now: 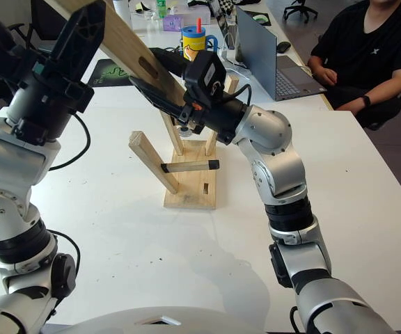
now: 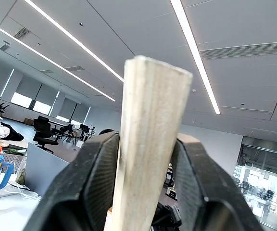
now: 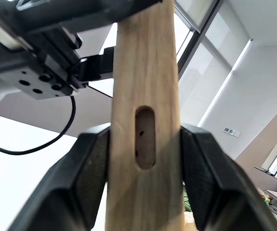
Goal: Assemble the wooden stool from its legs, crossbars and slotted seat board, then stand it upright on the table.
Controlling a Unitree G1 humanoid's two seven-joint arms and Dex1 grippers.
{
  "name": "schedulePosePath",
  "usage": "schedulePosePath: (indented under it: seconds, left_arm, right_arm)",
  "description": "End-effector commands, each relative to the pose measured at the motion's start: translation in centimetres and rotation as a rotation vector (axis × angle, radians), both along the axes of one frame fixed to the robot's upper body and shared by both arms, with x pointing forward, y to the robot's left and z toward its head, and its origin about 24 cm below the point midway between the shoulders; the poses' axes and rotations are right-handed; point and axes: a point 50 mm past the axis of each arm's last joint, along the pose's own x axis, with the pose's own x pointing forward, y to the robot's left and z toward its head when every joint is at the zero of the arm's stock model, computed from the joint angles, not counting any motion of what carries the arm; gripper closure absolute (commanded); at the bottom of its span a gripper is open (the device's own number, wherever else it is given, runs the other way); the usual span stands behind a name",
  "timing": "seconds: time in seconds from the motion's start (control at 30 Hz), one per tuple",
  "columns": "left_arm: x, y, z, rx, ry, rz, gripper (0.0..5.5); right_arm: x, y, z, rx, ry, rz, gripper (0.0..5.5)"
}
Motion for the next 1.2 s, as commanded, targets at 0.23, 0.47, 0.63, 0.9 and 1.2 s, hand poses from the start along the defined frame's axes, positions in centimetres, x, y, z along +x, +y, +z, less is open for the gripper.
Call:
schedulePosePath:
  seconds: [0.23,0.47,0.63,0.9,1.2]
  left_arm:
    - [-0.5,0.5,0.0,0.03,-0.012,0.01,4.34]
    - [0.0,1.4,0.0,0.065,-0.019,0.014,4.34]
    - [0.1,1.4,0.0,0.084,-0.034,-0.002,4.45]
    - [-0.4,0.7,-0.2,0.25,-0.103,-0.127,4.45]
    - [-0.5,-0.7,0.5,0.43,-0.208,-0.225,4.45]
  right_arm:
    - [-0.2,0.0,-0.1,-0.041,0.021,0.039,3.44]
    - [-0.1,-0.8,1.9,-0.064,0.152,0.224,2.93]
    - [0.3,-1.9,3.3,-0.108,0.245,0.345,2.37]
    - [2.6,-4.6,7.3,-0.02,0.564,0.58,2.37]
    - [2.4,-3.7,10.1,-0.174,0.75,0.821,2.37]
